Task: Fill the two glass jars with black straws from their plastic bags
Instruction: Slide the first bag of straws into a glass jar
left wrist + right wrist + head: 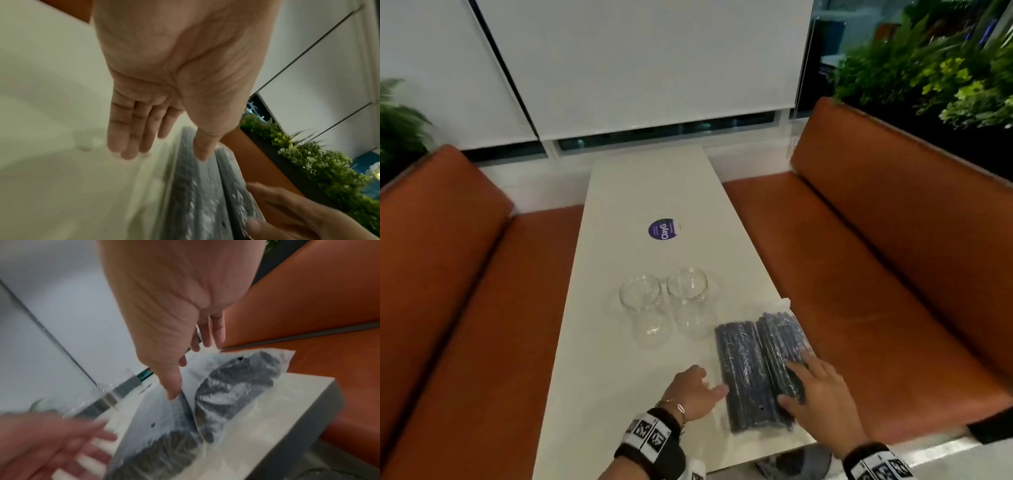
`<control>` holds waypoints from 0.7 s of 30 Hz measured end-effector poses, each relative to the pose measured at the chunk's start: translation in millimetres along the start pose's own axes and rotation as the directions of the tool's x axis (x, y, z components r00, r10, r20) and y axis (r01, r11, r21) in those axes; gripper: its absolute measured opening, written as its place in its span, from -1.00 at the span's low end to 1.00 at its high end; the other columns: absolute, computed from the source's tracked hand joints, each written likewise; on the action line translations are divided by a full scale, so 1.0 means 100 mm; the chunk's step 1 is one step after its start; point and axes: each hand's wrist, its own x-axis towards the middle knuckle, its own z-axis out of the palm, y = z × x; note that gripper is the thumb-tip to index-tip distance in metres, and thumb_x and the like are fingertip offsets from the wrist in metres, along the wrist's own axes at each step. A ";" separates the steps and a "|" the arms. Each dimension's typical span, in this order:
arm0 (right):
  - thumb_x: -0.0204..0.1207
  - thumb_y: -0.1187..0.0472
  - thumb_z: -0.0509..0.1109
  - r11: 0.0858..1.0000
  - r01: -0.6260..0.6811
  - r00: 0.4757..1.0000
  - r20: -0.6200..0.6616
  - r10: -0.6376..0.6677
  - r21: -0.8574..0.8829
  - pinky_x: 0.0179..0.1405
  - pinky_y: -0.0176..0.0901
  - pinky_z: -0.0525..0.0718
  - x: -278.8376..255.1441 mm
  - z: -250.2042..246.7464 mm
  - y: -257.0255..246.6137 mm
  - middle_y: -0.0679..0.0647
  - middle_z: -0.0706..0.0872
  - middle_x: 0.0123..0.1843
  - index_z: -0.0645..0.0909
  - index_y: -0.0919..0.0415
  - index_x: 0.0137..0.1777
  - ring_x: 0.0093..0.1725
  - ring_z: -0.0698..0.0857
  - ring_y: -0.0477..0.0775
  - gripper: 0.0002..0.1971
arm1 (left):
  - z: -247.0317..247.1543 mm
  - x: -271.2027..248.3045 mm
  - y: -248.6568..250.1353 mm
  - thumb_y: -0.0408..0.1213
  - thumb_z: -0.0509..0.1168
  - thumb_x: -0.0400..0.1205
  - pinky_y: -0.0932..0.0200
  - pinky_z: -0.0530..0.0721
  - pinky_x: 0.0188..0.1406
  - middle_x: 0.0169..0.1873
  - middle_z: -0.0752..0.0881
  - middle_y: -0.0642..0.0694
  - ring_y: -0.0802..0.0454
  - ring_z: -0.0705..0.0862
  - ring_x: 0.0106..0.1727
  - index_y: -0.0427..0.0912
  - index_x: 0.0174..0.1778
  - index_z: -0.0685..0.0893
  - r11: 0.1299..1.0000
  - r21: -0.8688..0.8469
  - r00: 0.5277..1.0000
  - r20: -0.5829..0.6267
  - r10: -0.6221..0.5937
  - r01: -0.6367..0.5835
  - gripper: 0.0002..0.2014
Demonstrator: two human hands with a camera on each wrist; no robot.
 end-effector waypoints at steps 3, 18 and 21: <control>0.64 -0.29 0.41 1.000 0.007 0.996 0.084 -0.006 -0.004 0.82 0.16 0.20 0.04 0.09 -0.05 -0.04 0.02 0.91 0.17 -0.16 0.83 0.88 0.05 0.10 -0.18 | 0.26 0.15 0.27 0.43 0.42 0.44 0.02 0.66 0.48 0.53 0.67 -0.12 -0.12 0.69 0.48 -0.15 0.64 0.48 0.990 -0.123 0.997 -0.026 -0.073 0.069 -0.03; 0.44 -0.60 0.33 0.900 0.040 0.999 -0.015 -0.037 0.435 0.68 0.12 0.50 0.07 -0.16 -0.18 -0.19 0.55 0.66 0.33 -0.13 0.75 0.66 0.49 -0.01 -0.05 | 0.23 -0.27 0.05 -0.29 0.73 0.37 -0.10 0.84 0.26 0.08 0.93 0.07 0.03 0.88 0.15 0.06 0.26 0.80 0.751 -0.654 0.995 -0.076 0.061 -0.096 -0.47; 0.12 -0.76 0.38 0.630 -0.059 0.969 0.196 -0.151 0.774 0.59 -0.01 0.57 0.10 -0.43 -0.54 -0.27 0.66 0.51 0.46 -0.16 0.64 0.54 0.60 -0.15 0.12 | 0.03 -0.47 -0.14 -0.35 0.75 0.27 -0.07 0.89 0.09 0.06 0.91 -0.01 0.02 0.87 0.10 0.03 0.23 0.77 0.783 -0.581 0.971 -0.207 0.122 -0.222 -0.39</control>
